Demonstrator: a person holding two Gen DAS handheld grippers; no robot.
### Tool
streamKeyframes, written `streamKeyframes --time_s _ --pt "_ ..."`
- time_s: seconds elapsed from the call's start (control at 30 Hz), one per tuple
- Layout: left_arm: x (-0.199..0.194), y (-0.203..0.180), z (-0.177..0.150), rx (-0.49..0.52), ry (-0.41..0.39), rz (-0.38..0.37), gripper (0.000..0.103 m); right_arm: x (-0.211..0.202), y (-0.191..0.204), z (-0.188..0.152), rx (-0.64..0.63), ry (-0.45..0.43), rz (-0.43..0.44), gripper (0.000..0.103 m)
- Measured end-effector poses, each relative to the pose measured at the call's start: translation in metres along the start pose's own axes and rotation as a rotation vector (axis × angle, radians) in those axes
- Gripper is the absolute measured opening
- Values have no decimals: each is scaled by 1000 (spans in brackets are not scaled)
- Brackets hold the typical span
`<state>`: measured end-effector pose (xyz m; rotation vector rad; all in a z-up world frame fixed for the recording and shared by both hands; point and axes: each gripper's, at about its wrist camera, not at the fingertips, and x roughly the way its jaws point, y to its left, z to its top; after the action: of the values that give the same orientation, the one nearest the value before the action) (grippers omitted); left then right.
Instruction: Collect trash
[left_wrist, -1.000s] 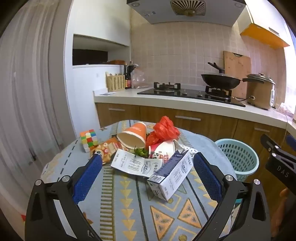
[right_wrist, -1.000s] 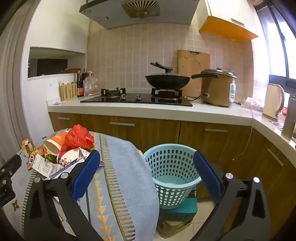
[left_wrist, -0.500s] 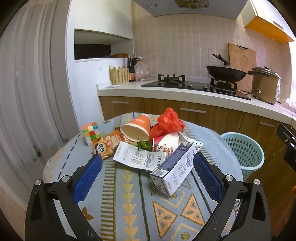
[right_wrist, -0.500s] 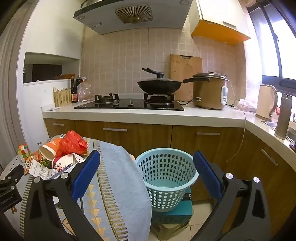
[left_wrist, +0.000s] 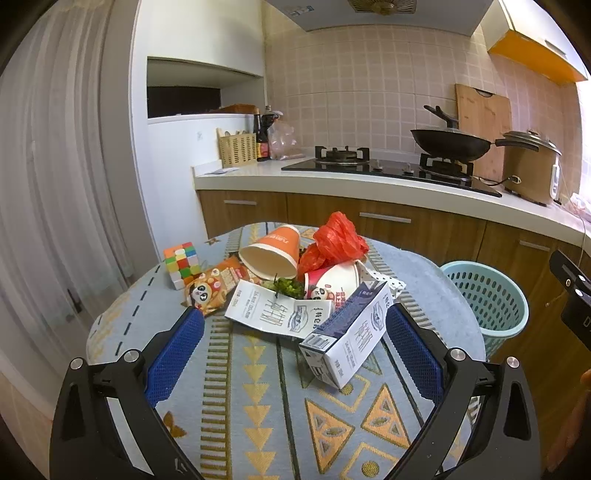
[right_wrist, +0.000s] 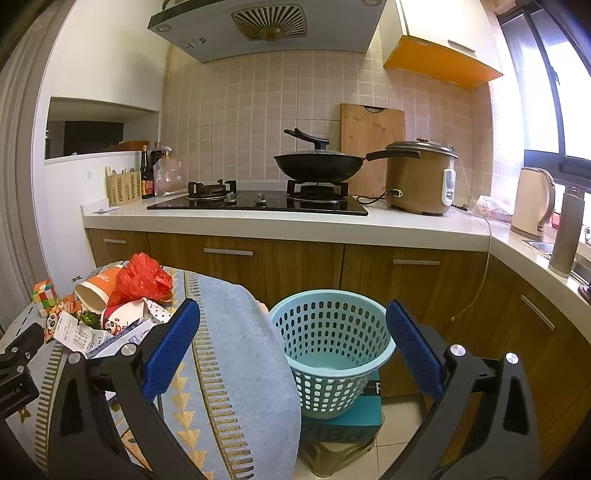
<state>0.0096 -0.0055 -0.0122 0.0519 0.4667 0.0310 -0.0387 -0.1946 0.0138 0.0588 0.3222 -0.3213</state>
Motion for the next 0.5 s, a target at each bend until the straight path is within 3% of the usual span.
streamKeyframes --time_s 0.5 --pt "2 2 0 -1 7 -9 96 4 -1 -4 -4 19 7 96"
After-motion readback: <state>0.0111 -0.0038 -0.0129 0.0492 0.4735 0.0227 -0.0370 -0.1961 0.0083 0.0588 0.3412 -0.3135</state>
